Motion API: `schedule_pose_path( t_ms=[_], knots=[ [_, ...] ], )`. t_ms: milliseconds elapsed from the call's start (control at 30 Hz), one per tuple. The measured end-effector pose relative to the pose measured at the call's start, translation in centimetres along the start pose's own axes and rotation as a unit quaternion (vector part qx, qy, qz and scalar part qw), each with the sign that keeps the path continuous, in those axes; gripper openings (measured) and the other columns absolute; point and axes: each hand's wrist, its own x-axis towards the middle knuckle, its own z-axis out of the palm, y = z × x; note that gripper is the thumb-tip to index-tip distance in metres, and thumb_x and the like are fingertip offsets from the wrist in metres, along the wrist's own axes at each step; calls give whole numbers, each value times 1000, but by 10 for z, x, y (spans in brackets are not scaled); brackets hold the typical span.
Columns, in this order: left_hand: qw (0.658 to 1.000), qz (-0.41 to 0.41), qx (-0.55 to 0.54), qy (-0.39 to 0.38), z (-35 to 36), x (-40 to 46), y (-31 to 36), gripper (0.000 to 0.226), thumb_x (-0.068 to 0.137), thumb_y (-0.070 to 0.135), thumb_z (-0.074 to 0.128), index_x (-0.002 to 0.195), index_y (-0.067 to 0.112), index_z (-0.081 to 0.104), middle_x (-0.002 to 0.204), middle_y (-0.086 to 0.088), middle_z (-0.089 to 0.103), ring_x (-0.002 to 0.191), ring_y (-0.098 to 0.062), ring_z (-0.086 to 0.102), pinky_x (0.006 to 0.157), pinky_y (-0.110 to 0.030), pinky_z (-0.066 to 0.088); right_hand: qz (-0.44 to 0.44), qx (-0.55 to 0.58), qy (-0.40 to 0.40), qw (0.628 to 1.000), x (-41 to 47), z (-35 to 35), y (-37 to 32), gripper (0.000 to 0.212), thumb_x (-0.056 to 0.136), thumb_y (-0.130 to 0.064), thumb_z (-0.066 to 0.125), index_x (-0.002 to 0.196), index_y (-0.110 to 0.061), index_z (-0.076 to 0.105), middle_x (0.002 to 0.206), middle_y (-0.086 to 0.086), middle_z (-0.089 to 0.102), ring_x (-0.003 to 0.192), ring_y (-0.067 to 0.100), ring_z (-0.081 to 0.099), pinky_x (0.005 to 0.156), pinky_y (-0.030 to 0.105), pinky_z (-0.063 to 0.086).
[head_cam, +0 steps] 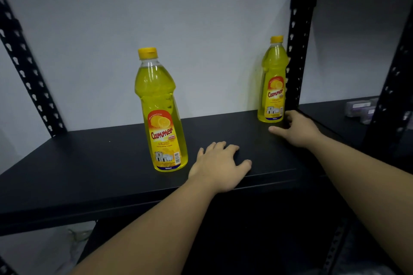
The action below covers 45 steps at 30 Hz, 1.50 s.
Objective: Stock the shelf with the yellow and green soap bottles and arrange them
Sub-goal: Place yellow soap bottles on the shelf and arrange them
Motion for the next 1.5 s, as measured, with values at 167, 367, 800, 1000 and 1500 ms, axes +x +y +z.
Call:
schedule_pose_path(
  t_ms=[167, 367, 800, 1000, 1500],
  knots=[
    [998, 1, -38, 55, -3, -16, -4, 56, 97, 62, 50, 142, 29, 57, 143, 7, 55, 132, -18, 51, 111, -42, 43, -37, -95, -59, 993, -61, -10, -1, 95, 75, -82, 63, 153, -31, 41, 151, 4, 51, 136, 27, 50, 106, 44, 48],
    [988, -10, -114, 104, -5, -47, -17, 33, 93, 49, 65, 120, 31, 70, 113, 13, 63, 110, -11, 59, 95, -38, 54, -103, -191, -33, 976, -111, -9, -2, 89, 79, -93, 37, 145, -36, 53, 156, -7, 48, 143, 19, 43, 114, 44, 35],
    [899, -144, -259, 322, -47, -103, -91, 55, 81, 31, 87, 121, 20, 50, 113, 1, 55, 95, -10, 59, 71, -18, 43, -91, -209, 39, 973, -134, 14, 7, 110, 70, -104, 14, 151, -37, 47, 162, -10, 38, 150, 19, 29, 119, 45, 18],
    [894, -133, -358, 235, -59, -90, -106, 78, 83, 26, 87, 148, 22, 43, 135, -1, 63, 117, -20, 65, 102, -48, 55, -103, -192, 57, 974, -139, 17, 11, 106, 73, -102, 20, 150, -34, 48, 161, -9, 40, 150, 18, 28, 121, 44, 17],
    [907, -82, -372, 180, -41, -32, -69, 73, 80, 31, 88, 143, 23, 53, 126, 4, 70, 107, -16, 72, 98, -48, 58, -141, -161, 118, 970, -144, 25, 25, 102, 78, -97, 30, 147, -25, 54, 155, -8, 48, 146, 15, 35, 121, 37, 17]
  ],
)
